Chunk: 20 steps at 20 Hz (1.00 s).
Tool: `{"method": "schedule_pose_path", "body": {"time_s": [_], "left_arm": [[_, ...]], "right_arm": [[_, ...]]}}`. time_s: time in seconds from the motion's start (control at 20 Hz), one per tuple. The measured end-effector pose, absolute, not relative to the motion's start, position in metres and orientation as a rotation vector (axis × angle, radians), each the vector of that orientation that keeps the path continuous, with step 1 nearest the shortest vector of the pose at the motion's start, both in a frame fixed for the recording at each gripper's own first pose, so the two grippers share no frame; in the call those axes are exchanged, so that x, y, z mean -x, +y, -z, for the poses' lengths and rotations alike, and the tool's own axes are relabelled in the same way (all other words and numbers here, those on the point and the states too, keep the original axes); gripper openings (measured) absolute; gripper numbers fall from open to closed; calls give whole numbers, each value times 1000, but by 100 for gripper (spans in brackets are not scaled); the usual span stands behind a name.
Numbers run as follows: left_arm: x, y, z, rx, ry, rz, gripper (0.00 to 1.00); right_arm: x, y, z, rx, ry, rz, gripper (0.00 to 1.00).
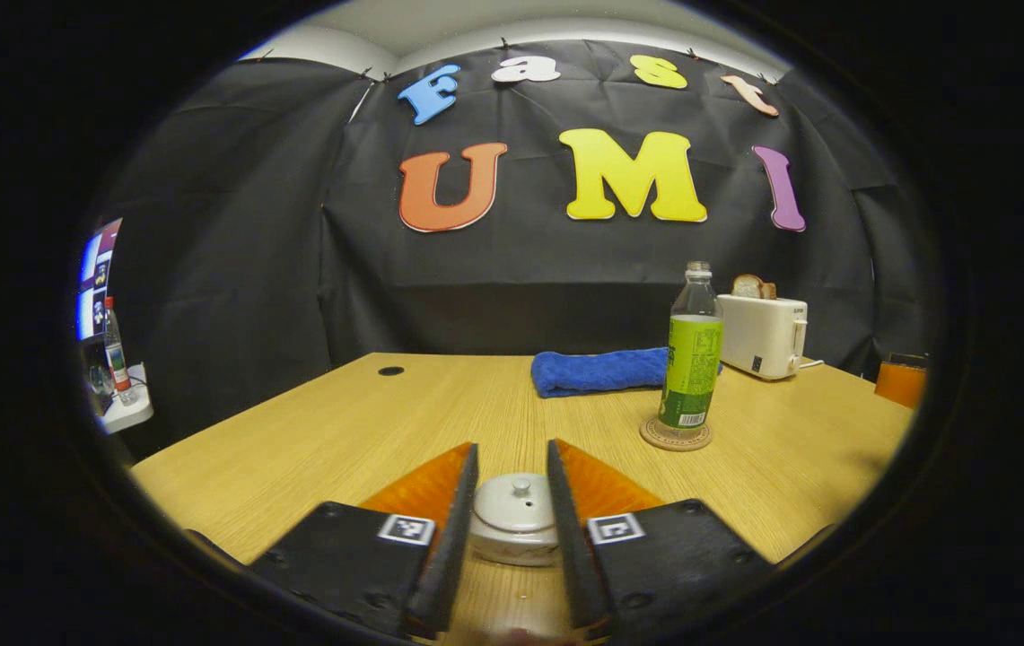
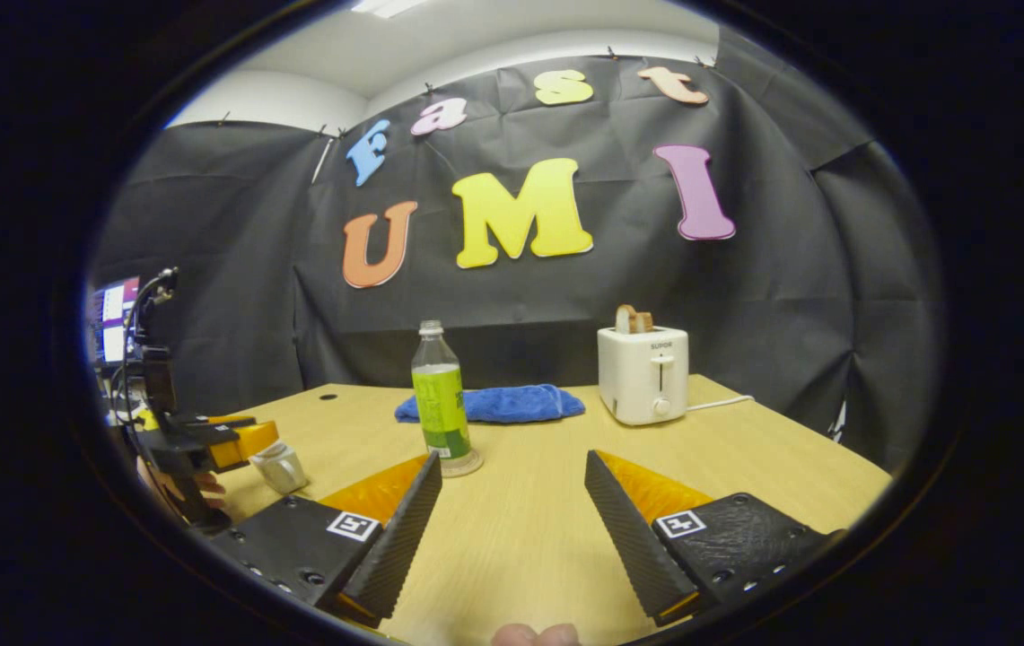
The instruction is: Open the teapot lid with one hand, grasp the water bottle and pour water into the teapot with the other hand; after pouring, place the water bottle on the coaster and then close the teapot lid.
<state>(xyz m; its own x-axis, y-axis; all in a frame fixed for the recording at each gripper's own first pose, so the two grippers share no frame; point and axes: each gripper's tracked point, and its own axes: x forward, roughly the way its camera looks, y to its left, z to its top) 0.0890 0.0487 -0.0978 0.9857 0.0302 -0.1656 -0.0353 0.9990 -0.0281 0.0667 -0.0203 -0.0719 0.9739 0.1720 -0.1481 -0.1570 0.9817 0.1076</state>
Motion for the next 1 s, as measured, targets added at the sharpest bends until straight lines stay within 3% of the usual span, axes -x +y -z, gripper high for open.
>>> {"method": "schedule_pose_path", "body": {"time_s": [0.1, 0.15, 0.4, 1.0], "left_arm": [[-83, 53, 79, 23, 142, -60, 100], [-79, 52, 68, 18, 128, -61, 96], [-45, 25, 23, 32, 63, -20, 96], [-5, -6, 5, 40, 17, 32, 96]], "right_arm": [[-68, -26, 65, -72, 143, -127, 95], [-66, -26, 61, -66, 133, -118, 96], [-45, -27, 26, -45, 49, -80, 92], [-7, -30, 4, -10, -18, -15, 95]]}}
